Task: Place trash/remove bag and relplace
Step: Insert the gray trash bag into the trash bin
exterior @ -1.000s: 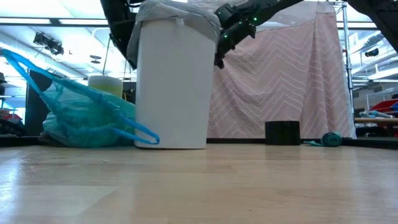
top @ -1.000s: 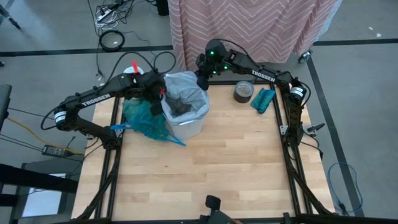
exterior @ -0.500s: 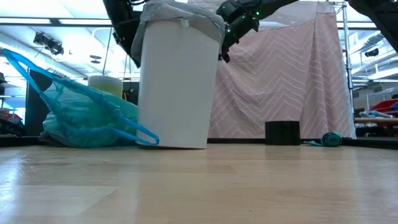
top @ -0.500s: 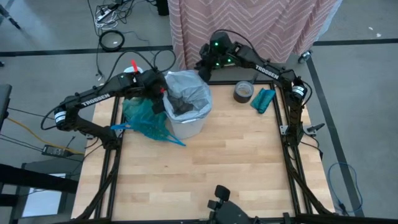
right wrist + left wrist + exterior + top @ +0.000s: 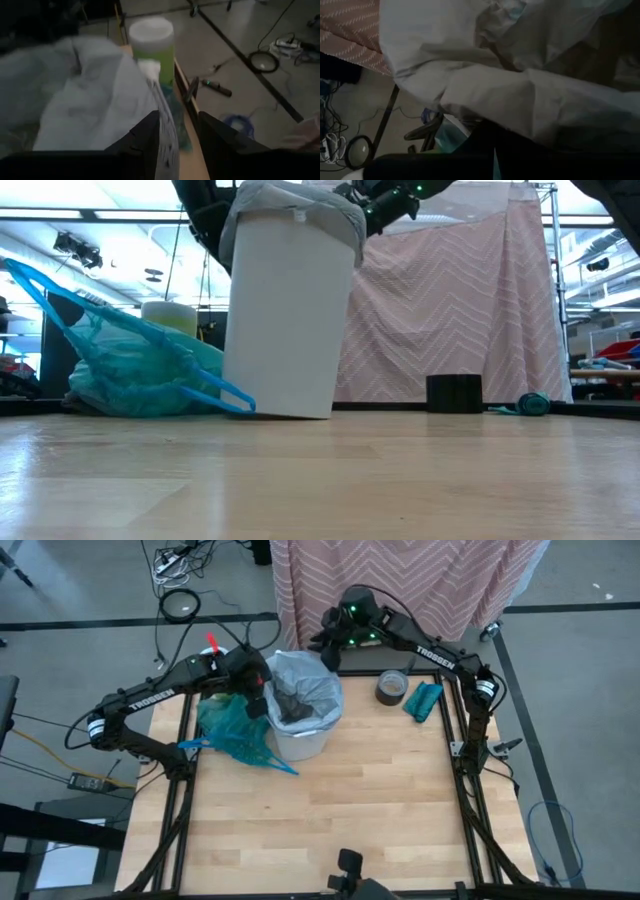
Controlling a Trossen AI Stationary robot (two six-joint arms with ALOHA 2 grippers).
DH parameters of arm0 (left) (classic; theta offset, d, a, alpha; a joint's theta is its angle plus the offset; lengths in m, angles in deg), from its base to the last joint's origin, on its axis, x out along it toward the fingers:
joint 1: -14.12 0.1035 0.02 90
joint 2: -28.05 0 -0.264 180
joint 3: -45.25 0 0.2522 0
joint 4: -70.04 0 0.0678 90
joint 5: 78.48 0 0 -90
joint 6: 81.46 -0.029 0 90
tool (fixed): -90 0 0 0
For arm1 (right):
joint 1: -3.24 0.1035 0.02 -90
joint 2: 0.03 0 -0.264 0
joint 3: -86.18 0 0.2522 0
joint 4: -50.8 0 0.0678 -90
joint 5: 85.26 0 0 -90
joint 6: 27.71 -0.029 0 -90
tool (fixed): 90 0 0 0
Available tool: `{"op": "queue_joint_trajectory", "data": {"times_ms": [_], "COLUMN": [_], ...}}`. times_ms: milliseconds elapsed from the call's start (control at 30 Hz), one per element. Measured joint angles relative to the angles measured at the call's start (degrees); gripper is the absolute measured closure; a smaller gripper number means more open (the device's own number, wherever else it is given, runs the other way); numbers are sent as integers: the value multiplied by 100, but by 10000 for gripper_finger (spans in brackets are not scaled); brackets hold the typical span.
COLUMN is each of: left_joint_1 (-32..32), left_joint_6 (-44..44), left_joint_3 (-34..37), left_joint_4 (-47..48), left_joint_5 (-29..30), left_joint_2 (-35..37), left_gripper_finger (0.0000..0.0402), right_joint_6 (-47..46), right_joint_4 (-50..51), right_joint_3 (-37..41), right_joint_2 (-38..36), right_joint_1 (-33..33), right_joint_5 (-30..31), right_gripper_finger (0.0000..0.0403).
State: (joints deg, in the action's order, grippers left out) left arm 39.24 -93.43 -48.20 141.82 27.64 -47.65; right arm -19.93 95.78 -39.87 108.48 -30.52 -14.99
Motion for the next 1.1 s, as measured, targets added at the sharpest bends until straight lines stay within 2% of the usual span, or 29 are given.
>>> {"op": "queue_joint_trajectory", "data": {"times_ms": [233,333,467,633,833,1000,1100], "left_joint_1": [0,0,0,0,0,2,0], "left_joint_6": [15,17,23,24,25,23,24], "left_joint_3": [8,8,8,8,8,10,10], "left_joint_4": [-71,-88,-85,-83,-83,-89,-90], "left_joint_5": [38,48,53,194,249,308,375], "left_joint_2": [0,0,0,0,-2,-2,-2], "left_gripper_finger": [390,390,390,390,390,390,390], "right_joint_6": [491,492,388,294,261,286,277], "right_joint_4": [569,680,705,672,566,530,516], "right_joint_3": [0,0,42,42,42,42,42], "right_joint_2": [0,2,8,9,9,9,9], "right_joint_1": [114,104,90,-10,-14,-12,-18], "right_joint_5": [200,276,738,741,198,195,193], "right_gripper_finger": [280,280,285,293,344,393,397]}}
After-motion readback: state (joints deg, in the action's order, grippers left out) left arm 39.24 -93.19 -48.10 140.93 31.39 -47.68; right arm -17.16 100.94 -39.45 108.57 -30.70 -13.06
